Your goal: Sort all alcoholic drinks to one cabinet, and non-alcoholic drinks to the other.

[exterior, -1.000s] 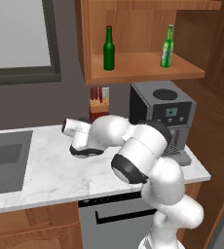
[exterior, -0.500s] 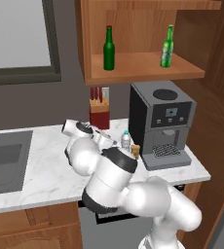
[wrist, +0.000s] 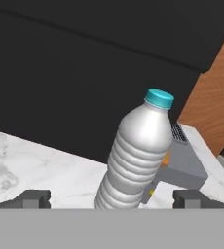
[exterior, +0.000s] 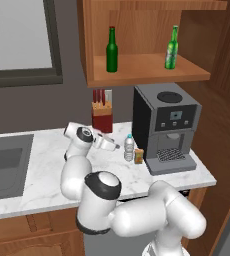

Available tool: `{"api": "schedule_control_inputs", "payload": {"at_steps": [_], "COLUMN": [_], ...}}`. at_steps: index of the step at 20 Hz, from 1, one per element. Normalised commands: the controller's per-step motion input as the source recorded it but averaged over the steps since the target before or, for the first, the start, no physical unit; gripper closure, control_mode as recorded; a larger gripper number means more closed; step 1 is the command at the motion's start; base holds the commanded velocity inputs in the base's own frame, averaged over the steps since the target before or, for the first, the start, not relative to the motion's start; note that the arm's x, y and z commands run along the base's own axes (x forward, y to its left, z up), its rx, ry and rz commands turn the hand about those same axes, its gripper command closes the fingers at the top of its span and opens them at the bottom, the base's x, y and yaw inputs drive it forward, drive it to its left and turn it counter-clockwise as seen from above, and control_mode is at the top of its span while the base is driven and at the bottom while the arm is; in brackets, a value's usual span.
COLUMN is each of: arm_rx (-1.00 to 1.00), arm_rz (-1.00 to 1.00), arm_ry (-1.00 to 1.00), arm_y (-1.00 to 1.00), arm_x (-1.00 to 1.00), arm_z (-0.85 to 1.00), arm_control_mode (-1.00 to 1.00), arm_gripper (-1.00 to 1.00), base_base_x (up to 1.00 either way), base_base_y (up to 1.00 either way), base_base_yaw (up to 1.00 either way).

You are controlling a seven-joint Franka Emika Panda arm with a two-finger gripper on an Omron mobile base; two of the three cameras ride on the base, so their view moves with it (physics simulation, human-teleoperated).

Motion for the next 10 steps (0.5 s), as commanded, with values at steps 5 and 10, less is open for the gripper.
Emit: {"api": "schedule_control_inputs", "payload": {"at_steps": [5, 10], "arm_rx": [0.0, 0.0], "arm_rz": [0.0, 0.0], "arm_ry": [0.0, 0.0], "arm_y": [-0.26, -0.22], "arm_x": [0.0, -0.01], "arm_z": [0.0, -0.02], "arm_control_mode": [-1.0, -1.0], "arm_gripper": [-1.0, -1.0], "base_base_x": [0.0, 0.0], "base_base_y": [0.0, 0.0], "base_base_yaw": [0.0, 0.0]}}
